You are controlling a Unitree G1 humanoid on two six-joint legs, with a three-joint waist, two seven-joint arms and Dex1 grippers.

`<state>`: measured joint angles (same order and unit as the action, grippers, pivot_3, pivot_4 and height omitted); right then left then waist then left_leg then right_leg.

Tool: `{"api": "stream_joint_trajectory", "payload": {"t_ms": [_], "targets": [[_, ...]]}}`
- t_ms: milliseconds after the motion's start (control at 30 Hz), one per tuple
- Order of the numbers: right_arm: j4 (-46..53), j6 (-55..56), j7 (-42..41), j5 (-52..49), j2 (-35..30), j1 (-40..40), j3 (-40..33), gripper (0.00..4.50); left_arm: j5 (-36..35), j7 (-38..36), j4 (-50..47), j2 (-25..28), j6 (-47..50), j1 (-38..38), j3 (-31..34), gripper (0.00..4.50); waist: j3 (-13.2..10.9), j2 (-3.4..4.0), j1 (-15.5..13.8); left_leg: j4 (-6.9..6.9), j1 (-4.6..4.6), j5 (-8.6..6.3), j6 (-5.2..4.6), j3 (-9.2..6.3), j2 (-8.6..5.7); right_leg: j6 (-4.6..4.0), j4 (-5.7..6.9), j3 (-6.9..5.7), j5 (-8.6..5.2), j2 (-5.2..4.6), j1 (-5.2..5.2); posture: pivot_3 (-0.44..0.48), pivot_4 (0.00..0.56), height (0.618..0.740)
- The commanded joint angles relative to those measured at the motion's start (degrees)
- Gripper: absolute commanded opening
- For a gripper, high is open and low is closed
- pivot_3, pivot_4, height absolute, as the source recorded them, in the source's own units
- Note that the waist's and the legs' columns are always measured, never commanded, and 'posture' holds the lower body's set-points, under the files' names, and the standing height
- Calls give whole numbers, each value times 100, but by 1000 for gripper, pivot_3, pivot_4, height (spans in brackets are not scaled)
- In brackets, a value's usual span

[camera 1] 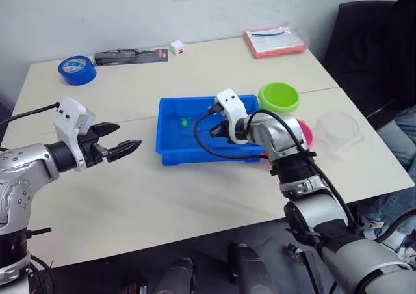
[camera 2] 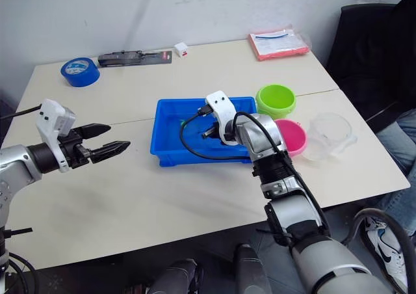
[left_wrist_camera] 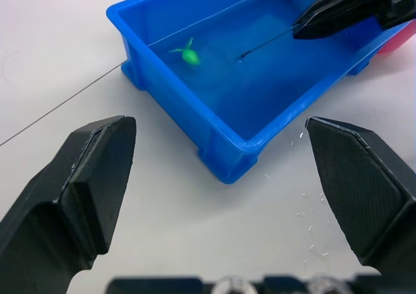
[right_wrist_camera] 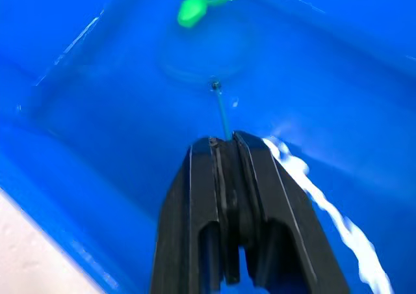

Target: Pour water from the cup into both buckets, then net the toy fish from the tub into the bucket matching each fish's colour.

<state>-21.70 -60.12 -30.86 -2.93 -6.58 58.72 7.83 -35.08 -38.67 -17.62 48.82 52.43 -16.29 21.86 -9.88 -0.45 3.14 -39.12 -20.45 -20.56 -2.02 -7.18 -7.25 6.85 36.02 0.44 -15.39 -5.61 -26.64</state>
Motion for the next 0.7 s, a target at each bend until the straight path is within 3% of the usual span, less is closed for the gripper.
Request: {"api": "stream_joint_trajectory", "payload": {"t_ms": [33,300,533,700], "targets": [[-149,389,158,-157,113,232,-237,785,-93,-93,-226,106,-149,-15,146,4500,0,1,13,0,0,0,0,0,0,0,0,0,0,0,0,0,150,740],[449,266,131,-468,-20,56,-393,785,-65,-598,-28,59,-830,-15,-6,4500,-1,2,15,1,0,-1,1,-1,1,-2,-1,-4,0,0,0,0,150,740],[1983,-356,51,-925,-481,-531,-601,785,-15,-937,301,-105,-1373,-244,-320,4500,-1,2,-25,-2,0,-1,1,-3,-1,-2,-2,-5,0,-3,3,0,150,740],[2999,-795,59,-1317,-813,-815,-1091,785,117,-1213,835,-337,-1726,-832,-857,4500,-1,2,-56,-4,-1,-2,3,-3,3,-2,-1,-7,0,-1,2,0,150,740]]}}
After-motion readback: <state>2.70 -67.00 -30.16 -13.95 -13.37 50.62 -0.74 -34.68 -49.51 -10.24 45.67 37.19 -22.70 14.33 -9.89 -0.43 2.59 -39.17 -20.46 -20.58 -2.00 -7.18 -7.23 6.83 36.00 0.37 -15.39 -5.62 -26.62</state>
